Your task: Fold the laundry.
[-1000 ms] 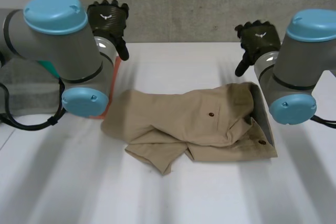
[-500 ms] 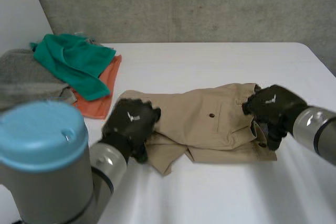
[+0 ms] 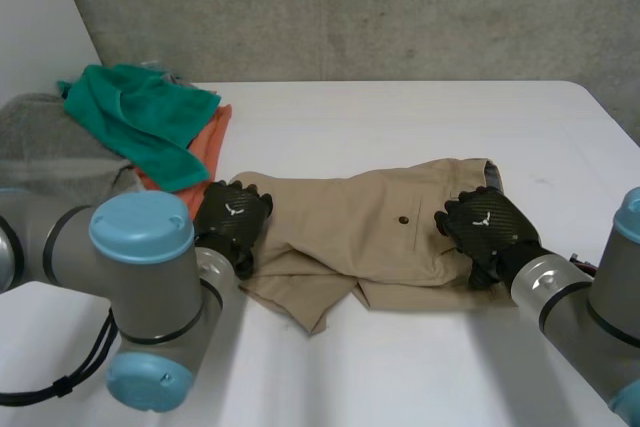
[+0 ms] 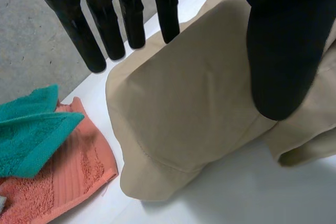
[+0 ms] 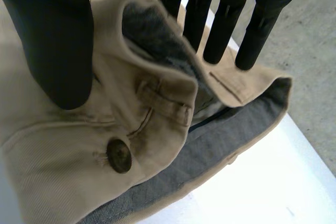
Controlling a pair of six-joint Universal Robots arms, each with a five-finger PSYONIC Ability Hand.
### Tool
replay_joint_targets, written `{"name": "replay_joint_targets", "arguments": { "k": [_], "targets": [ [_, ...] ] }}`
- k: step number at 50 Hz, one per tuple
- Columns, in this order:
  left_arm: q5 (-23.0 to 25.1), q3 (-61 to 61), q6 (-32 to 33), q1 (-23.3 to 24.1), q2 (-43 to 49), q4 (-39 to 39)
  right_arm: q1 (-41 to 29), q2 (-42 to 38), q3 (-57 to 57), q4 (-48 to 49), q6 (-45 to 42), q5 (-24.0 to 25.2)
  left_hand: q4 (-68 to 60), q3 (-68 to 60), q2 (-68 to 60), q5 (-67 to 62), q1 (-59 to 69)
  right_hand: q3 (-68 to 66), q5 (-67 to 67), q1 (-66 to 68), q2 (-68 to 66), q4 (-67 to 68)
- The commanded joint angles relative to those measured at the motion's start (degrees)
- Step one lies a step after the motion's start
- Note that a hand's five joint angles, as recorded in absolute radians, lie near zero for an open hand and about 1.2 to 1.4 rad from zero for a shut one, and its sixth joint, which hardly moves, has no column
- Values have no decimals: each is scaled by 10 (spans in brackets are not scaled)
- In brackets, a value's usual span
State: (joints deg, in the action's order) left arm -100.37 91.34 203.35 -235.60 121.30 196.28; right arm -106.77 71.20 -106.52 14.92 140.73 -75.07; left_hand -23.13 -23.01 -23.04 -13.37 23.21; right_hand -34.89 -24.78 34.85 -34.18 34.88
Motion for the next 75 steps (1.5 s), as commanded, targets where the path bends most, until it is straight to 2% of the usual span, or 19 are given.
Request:
{"name": "replay_joint_targets", "arguments": {
  "k": [1,2,3,5,9,14,17,28,36,42,50,57,60,66,69,70,72,74,75],
  "targets": [
    [0,-19,1,-8,12,9,-13,-42,30,12,-14,-4,-225,-226,-226,-223,224,-392,-393,393,-399,392],
    [0,-19,1,-9,12,10,-13,-43,34,15,-14,-7,-304,-305,-305,-302,303,-451,-452,451,-458,451],
    [-1,-20,2,-11,11,16,-13,-43,40,20,-13,-13,-455,-456,-456,-452,454,-451,-452,451,-458,451],
    [-1,-19,3,-11,10,22,-11,-40,47,23,-9,-23,-568,-570,-569,-566,568,-451,-452,451,-458,451],
    [-3,-15,4,-8,-11,25,-16,-33,68,19,-8,-52,-569,-570,-570,-566,568,-451,-452,451,-458,451],
    [-4,-20,11,-9,-112,25,-35,73,118,-12,12,-82,-569,-570,-570,-566,568,-451,-452,451,-458,451],
    [-4,-35,13,-9,-184,26,-35,107,151,-37,30,-90,-569,-570,-570,-566,568,-451,-452,451,-458,451],
    [-4,-140,12,-9,-413,24,-38,220,358,-229,152,-95,-569,-570,-570,-566,568,-451,-452,451,-458,451],
    [-4,-172,11,-5,-488,-1,-37,292,402,-313,201,-95,-569,-570,-570,-566,568,-451,-452,451,-458,451],
    [-3,-182,12,-6,-492,-14,-40,334,412,-347,209,-91,-569,-570,-570,-566,568,-451,-452,451,-458,451],
    [3,-193,13,-10,-407,-14,-37,309,411,-354,209,-89,-569,-570,-570,-566,568,-451,-452,451,-458,451],
    [25,-225,13,-18,-251,-9,-37,178,415,-343,212,-88,-569,-570,-570,-566,568,-451,-452,451,-458,451],
    [33,-256,17,-36,-161,-6,-34,103,427,-317,219,-92,-569,-570,-570,-566,568,-451,-452,451,-458,451],
    [29,-367,31,-62,15,16,-36,-56,456,-213,256,-105,-569,-570,-570,-566,568,-451,-452,451,-458,451],
    [29,-450,50,-61,106,15,-39,-109,465,-152,255,-116,-569,-570,-570,-566,568,-451,-452,451,-458,451],
    [27,-488,64,-60,141,16,-40,-138,469,-113,255,-119,-287,-289,-288,-285,287,-102,-103,102,-109,102],
    [21,-522,81,-60,168,16,-40,-159,469,-78,250,-121,-33,-35,-34,-31,33,249,248,-249,242,-249],
    [-1,-550,102,-61,186,16,-39,-176,473,-47,247,-126,127,125,126,129,-127,249,248,-249,242,-249],
    [-12,-556,106,-61,186,15,-38,-177,473,-45,247,-129,131,130,130,134,-132,249,248,-249,242,-249]
  ]
}}
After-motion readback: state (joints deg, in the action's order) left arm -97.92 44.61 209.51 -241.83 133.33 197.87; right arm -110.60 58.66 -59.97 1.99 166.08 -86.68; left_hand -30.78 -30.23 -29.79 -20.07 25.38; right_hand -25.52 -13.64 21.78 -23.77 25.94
